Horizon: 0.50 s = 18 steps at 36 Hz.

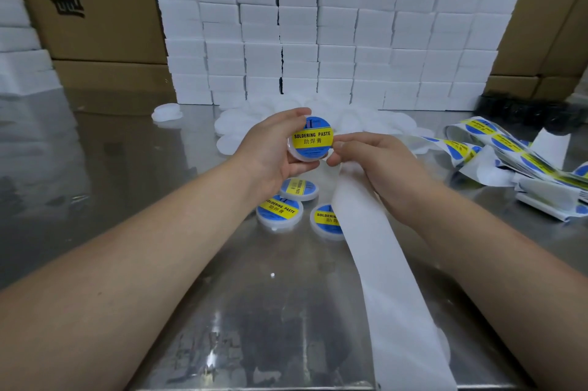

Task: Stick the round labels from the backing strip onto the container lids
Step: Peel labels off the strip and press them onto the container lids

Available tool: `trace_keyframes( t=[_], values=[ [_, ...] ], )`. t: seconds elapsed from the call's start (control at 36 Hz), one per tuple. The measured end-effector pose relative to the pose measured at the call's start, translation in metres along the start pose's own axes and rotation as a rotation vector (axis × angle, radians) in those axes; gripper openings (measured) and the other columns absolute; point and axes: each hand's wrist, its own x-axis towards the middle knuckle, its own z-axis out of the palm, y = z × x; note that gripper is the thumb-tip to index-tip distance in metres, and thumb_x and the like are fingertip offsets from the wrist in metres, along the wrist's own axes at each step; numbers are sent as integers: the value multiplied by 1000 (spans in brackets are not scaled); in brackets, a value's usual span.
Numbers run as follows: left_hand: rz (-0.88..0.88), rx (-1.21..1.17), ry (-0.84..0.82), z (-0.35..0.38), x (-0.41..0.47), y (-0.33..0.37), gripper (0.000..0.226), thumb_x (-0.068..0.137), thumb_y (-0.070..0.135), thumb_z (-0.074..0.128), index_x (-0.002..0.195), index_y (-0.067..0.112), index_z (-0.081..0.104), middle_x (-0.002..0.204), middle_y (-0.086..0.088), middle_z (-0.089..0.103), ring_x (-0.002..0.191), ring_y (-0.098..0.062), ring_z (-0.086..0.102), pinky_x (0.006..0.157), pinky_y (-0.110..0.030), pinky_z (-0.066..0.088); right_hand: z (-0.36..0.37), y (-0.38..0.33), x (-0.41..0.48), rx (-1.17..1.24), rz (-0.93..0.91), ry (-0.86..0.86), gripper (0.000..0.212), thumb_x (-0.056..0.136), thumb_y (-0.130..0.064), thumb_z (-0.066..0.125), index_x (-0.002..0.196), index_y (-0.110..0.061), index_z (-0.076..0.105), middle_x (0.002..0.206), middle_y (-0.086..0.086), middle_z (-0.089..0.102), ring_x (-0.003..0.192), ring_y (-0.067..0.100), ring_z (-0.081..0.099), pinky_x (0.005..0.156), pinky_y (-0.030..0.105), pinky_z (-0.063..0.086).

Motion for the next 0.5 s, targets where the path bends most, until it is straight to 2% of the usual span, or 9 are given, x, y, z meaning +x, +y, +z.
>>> trace_keyframes(
  t=[0.22,0.33,0.5],
  values=[
    [44,40,2,0,1,-3,16,93,11,51,97,24,60,90,-6,67,66,-20,69,66,-32,57,0,1,1,-20,20,11,23,85,-18,59,65,-23,66,78,-5,69,78,10,59,75,25,40],
    [56,55,3,0,3,-5,18,92,10,52,96,26,60,90,-5,67,67,-20,69,66,-33,57,1,2,1,-28,31,11,19,86,-18,59,68,-22,66,72,-6,67,75,11,58,72,26,40],
    [61,72,10,0,3,-7,19,92,9,54,96,26,60,92,-4,67,64,-17,69,66,-33,57,0,3,2,-31,23,0,20,86,-18,58,68,-22,65,86,2,70,82,13,60,74,26,43]
  ],
)
